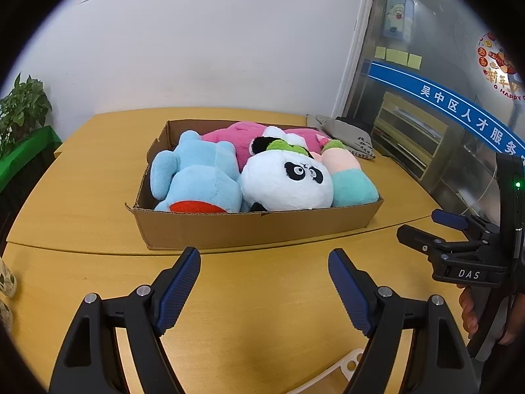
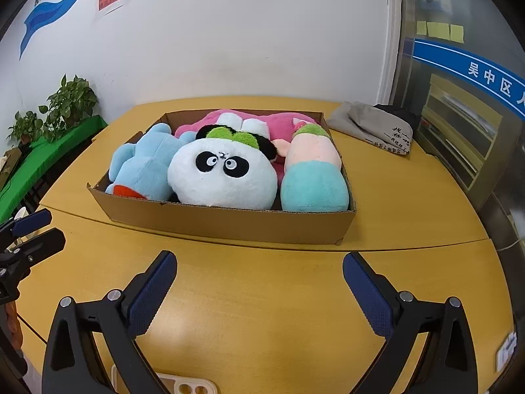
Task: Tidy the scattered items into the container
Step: 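Move both grippers to the clear phone case and close on its sides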
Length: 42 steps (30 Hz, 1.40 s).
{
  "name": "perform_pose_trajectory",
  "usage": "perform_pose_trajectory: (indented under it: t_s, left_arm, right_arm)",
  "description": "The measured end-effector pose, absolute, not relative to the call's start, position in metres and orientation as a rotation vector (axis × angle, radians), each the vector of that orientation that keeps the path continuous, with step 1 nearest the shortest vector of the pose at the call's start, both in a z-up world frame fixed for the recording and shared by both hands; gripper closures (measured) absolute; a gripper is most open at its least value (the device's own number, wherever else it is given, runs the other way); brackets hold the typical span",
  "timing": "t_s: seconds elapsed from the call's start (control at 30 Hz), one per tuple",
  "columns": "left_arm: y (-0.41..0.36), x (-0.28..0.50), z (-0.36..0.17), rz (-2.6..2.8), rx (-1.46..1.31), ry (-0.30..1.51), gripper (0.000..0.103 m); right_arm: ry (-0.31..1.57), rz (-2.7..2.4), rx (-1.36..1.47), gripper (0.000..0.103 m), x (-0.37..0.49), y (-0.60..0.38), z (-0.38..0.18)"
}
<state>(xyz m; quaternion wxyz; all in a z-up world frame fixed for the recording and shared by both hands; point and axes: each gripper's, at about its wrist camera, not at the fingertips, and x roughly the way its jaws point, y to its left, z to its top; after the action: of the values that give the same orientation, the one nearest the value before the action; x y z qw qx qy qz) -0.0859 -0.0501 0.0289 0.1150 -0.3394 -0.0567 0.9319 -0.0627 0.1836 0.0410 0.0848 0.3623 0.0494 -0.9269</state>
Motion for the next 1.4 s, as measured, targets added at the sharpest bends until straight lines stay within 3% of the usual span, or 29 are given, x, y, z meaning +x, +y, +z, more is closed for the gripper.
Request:
perform_pose_trajectory:
  t_s: [0.5,0.87,1.17,1.33,1.4]
  left_arm:
    - [-0.052,-0.064,0.002,2.629,-1.111,-0.248,0.023]
    - [-0.058,-0.015,-0.070,2.398,-1.426,-0.426,0.024]
    - [-0.040,0.000,-0.104,2.253,-1.551,-0.471,0.026]
    - [-0.028,-0.002,-0.110,2.218,-1.546,-0.461,0.026]
    - [-0.025,-0.003,-0.111,2.222,-1.538,-0.449,0.026]
  right_arm:
    - [0.136,-2.739,1.072,0.000,-0.048,0.181,0.039]
    - [0.139,-2.477,1.094,0.003,0.011,0.204,-0.013]
    - [0.247,-2.285,1.195,0.017,0.044,0.185,-0.073]
    - [0.228,-2.203,1.248,0.038,0.046,0.177,-0.095]
    - [0.209,-2.176,1.243,0.038,0.049,0.175,-0.100]
